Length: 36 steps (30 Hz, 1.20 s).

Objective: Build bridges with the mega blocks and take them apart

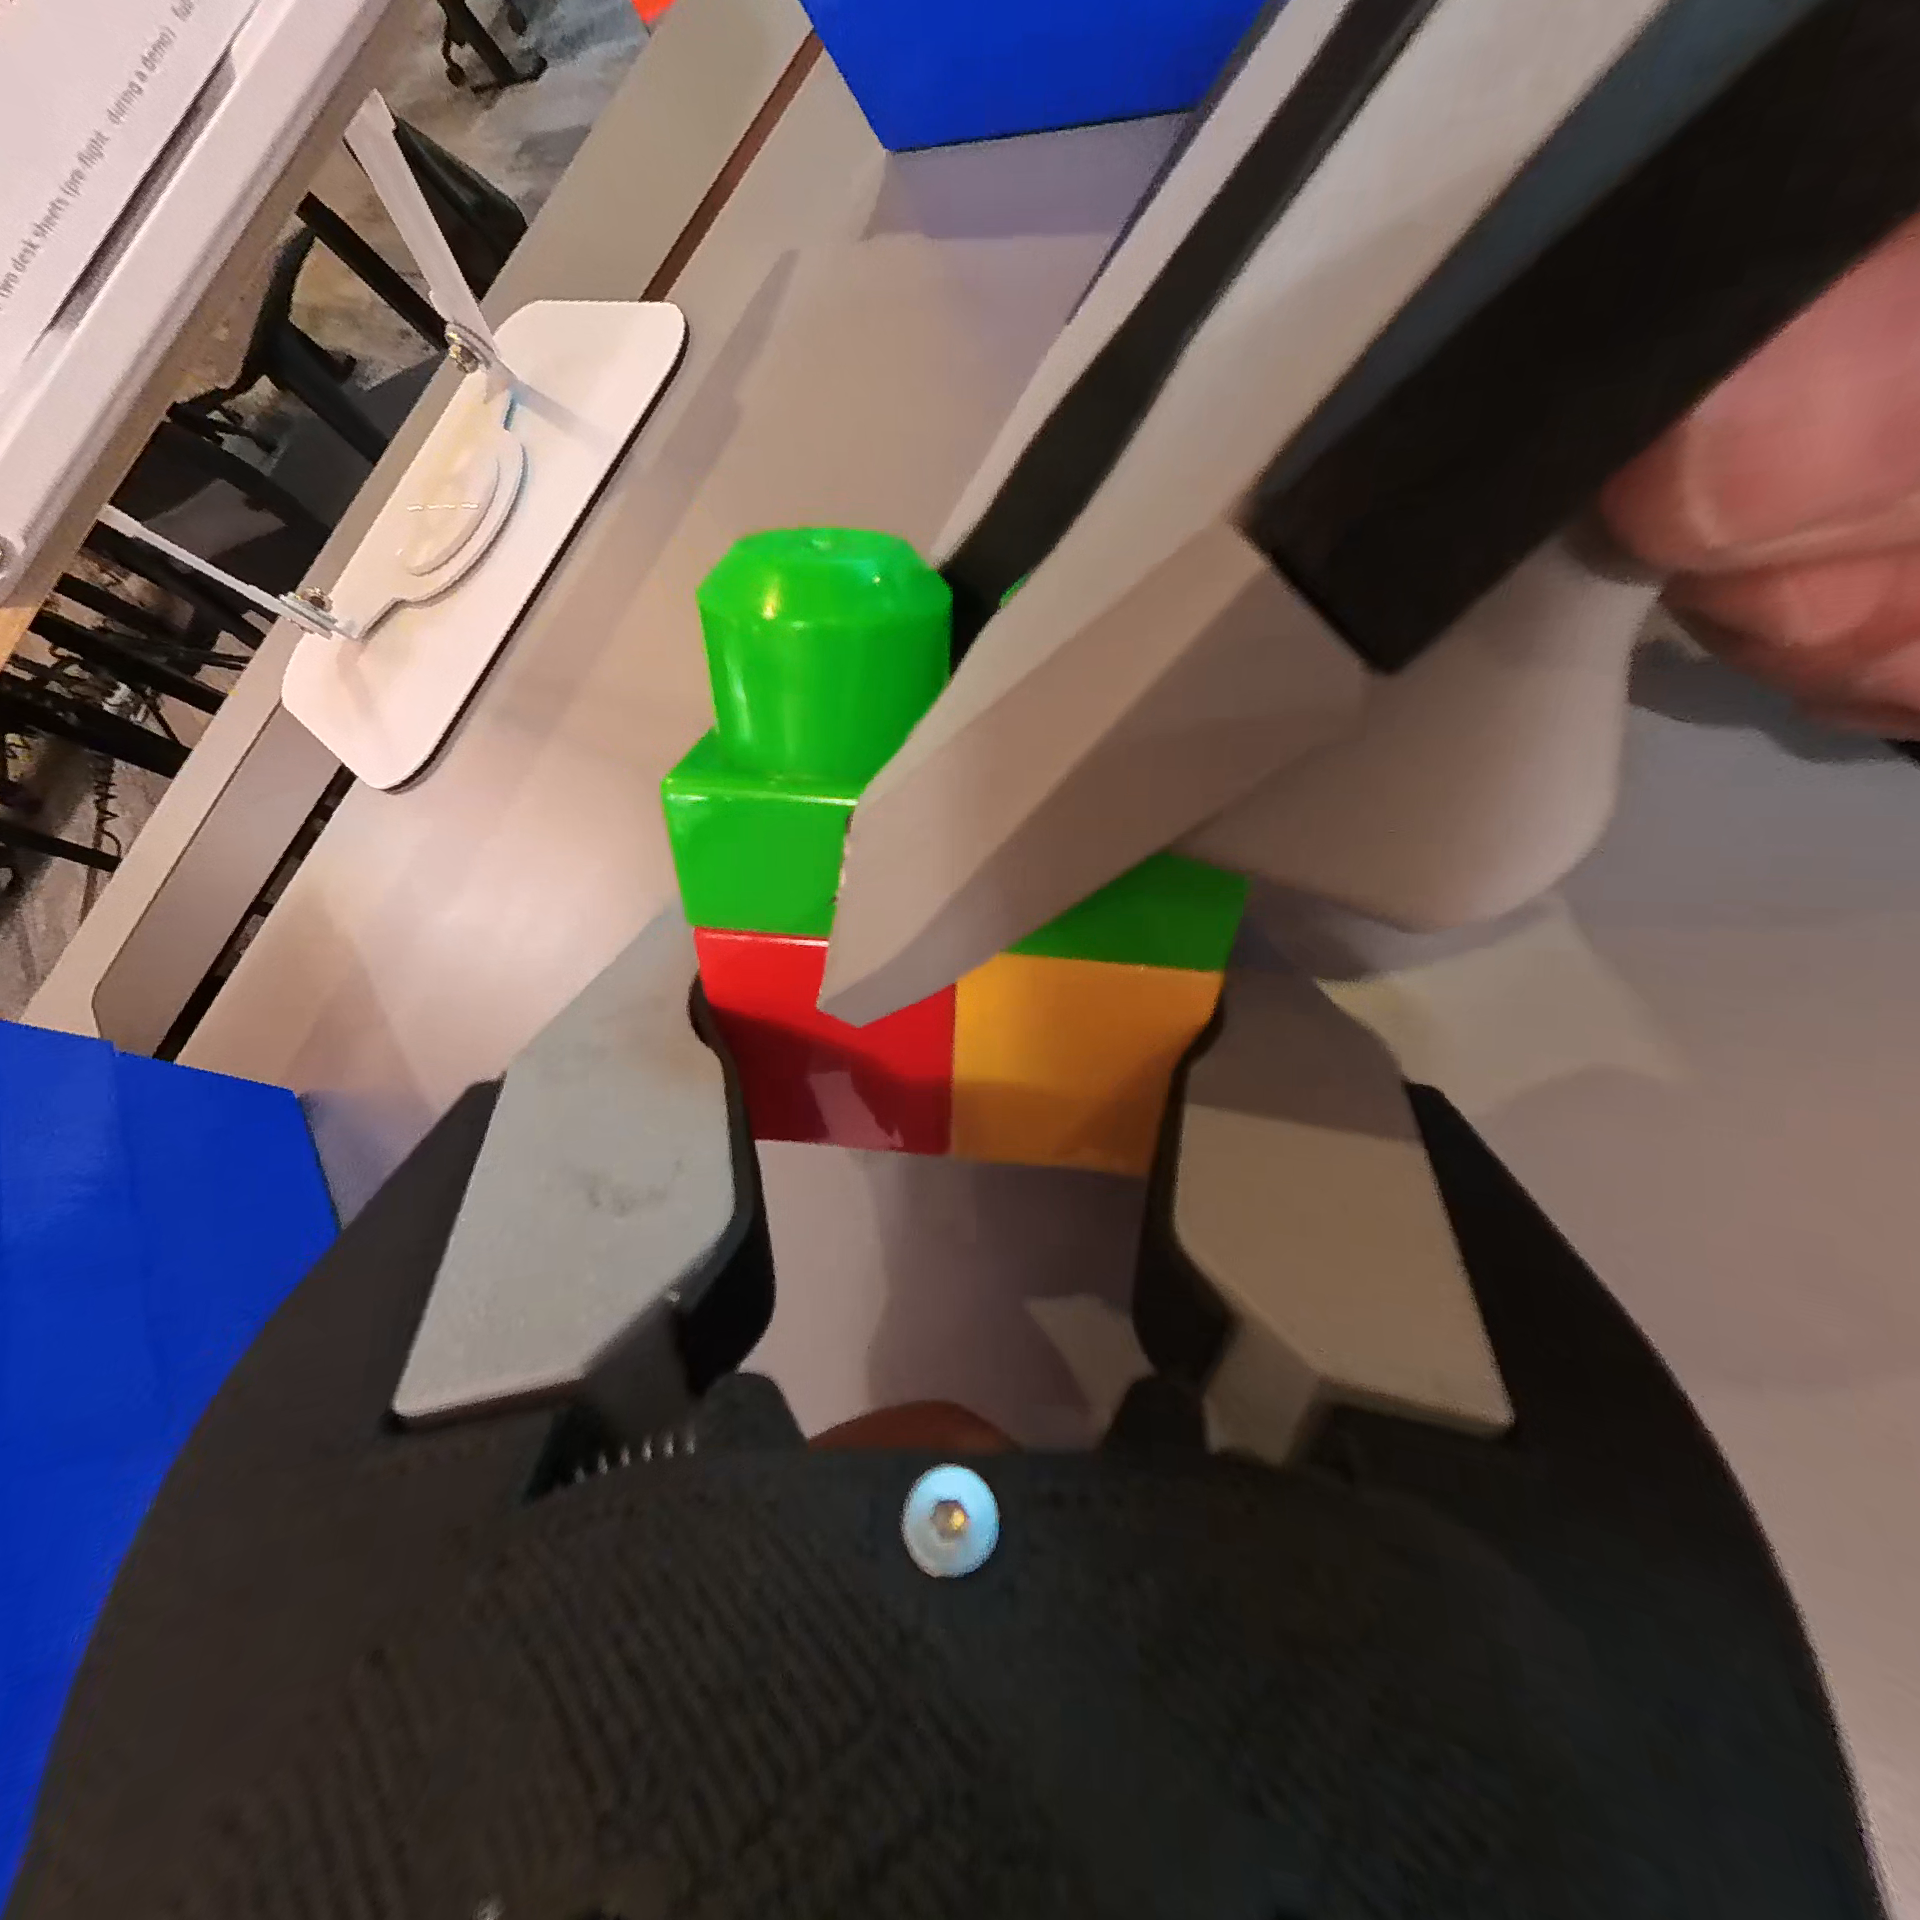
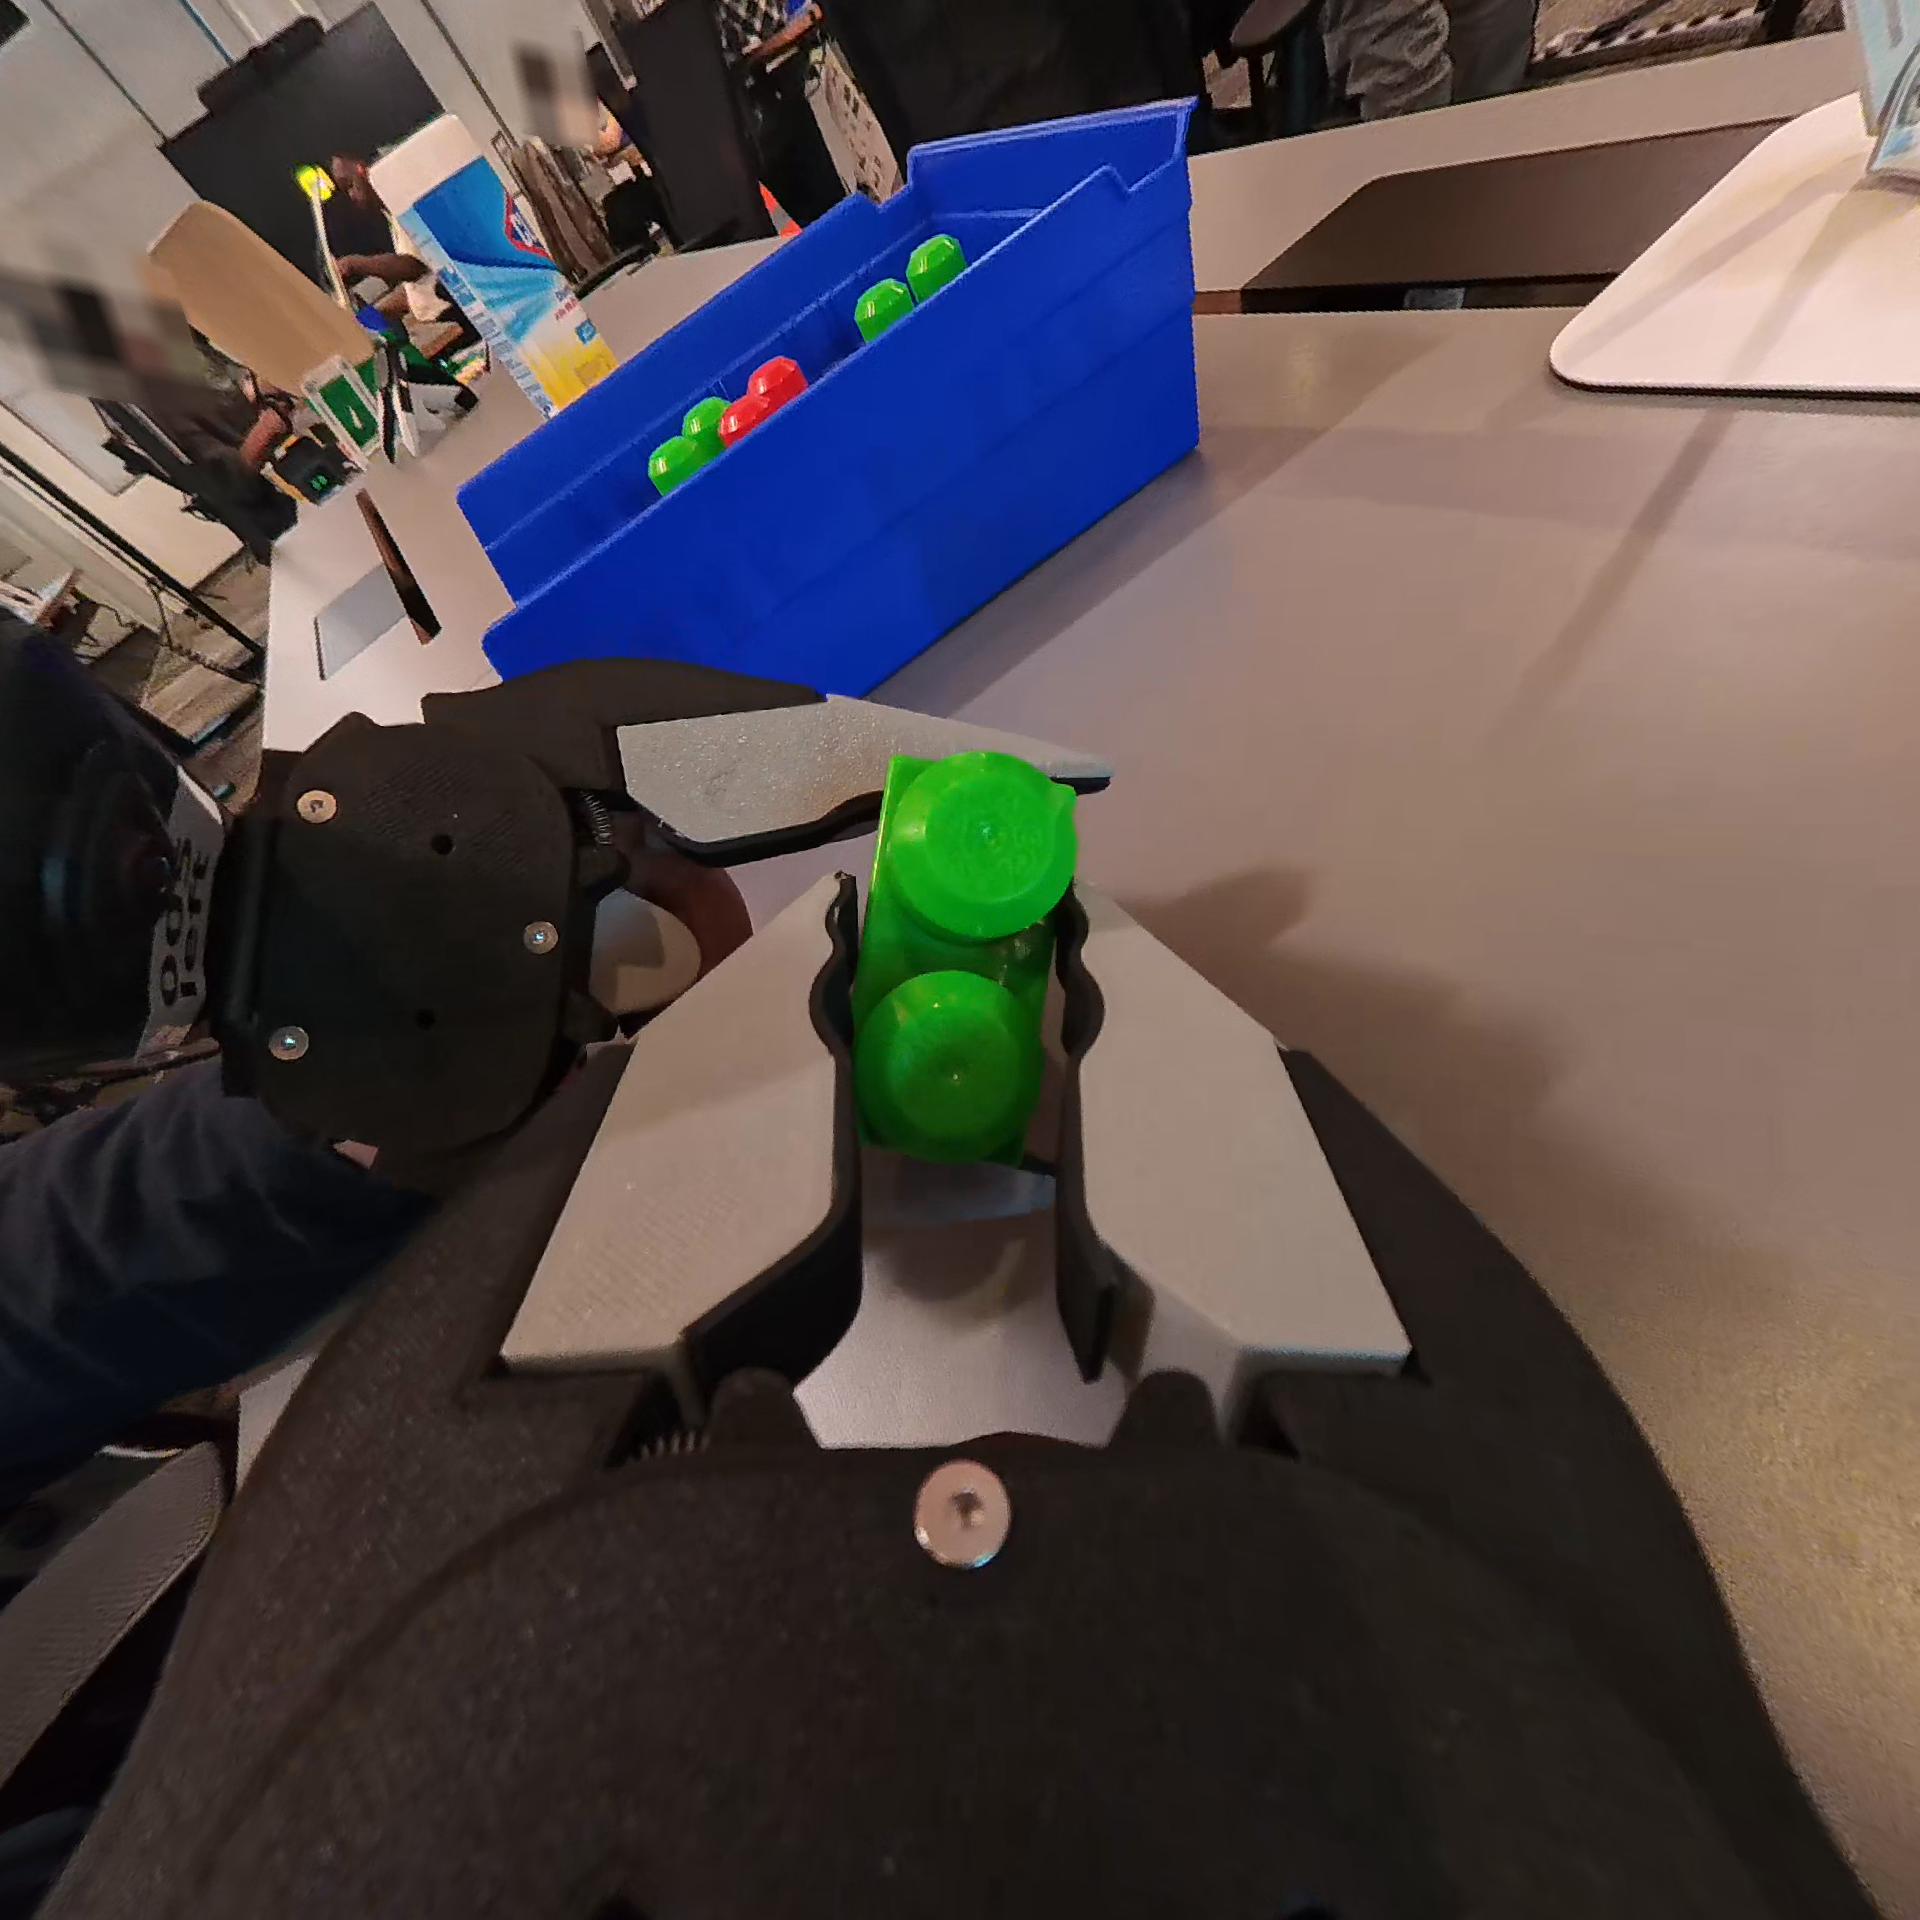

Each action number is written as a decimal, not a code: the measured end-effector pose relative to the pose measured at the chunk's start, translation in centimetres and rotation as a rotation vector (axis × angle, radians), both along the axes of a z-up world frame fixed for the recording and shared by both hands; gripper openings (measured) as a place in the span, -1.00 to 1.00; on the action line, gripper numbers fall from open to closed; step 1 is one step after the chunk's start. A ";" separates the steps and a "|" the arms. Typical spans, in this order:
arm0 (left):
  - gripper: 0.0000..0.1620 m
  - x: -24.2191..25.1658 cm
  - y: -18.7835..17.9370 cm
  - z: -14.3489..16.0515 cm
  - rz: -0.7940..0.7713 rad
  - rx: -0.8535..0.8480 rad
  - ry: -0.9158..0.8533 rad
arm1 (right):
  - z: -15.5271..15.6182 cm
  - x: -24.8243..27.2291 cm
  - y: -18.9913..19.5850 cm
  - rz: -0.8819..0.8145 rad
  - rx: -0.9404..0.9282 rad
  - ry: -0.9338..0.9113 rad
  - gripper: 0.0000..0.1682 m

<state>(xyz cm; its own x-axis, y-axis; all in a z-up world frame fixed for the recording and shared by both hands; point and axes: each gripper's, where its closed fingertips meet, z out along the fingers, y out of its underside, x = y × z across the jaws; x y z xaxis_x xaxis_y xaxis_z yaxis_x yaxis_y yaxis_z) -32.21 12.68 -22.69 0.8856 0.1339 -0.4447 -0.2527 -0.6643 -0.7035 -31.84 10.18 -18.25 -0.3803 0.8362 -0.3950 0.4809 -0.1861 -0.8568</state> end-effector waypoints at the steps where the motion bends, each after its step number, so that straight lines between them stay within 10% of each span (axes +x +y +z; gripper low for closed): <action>1: 0.06 0.1 0.1 0.0 -0.005 0.005 -0.012 | 0.0 0.1 0.0 0.002 0.004 -0.003 -0.58; 36: 0.06 -1.2 -0.4 1.0 0.066 0.081 -0.019 | -0.4 0.6 -0.4 0.119 -0.054 -0.058 -0.59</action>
<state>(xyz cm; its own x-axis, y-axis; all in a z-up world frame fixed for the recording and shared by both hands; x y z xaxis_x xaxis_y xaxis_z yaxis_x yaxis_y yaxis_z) -33.46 12.25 -21.71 0.8820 0.2271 -0.4129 -0.1962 -0.6196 -0.7600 -31.21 9.79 -18.69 -0.4505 0.7637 -0.4625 0.5511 -0.1697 -0.8170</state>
